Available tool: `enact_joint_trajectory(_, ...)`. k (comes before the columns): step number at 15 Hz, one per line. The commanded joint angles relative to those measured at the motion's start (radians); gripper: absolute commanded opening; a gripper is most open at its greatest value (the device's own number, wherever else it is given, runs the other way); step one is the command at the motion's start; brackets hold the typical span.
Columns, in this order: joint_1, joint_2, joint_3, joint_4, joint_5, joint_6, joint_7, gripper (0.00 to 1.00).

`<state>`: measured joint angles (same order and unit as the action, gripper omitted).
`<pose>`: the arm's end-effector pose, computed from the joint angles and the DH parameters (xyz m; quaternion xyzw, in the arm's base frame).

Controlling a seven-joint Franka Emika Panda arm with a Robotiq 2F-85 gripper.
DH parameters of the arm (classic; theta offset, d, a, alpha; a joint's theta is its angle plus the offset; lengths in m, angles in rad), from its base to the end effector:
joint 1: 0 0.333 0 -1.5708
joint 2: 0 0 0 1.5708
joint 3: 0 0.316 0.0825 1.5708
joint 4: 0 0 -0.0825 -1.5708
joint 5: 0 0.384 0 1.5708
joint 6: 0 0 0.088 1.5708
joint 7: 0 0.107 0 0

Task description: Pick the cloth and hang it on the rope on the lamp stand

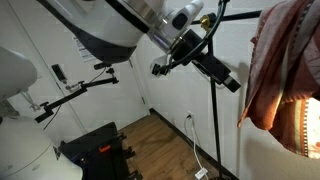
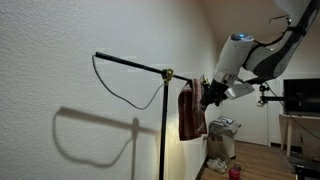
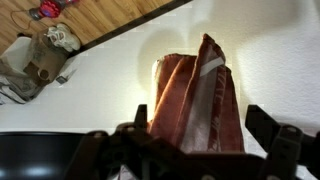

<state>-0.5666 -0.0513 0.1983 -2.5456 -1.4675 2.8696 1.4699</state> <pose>0.4346 -0.1085 0.2976 0.9195 -0.2145 0.2724 0.1853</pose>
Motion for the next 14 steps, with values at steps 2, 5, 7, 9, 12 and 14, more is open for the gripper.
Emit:
enact_joint_trajectory(2,0.017,-0.001,0.020,0.070,-0.355,0.005,0.332,1.00)
enact_joint_trajectory(5,0.035,0.047,0.034,0.102,-0.480,-0.047,0.468,1.00)
enact_joint_trajectory(7,0.040,0.083,0.038,0.111,-0.507,-0.078,0.487,1.00)
enact_joint_trajectory(9,0.039,0.126,0.034,0.114,-0.478,-0.102,0.434,1.00)
enact_joint_trajectory(12,0.037,0.183,0.027,0.132,-0.481,-0.127,0.422,1.00)
enact_joint_trajectory(14,0.038,0.220,0.025,0.155,-0.491,-0.144,0.430,1.00)
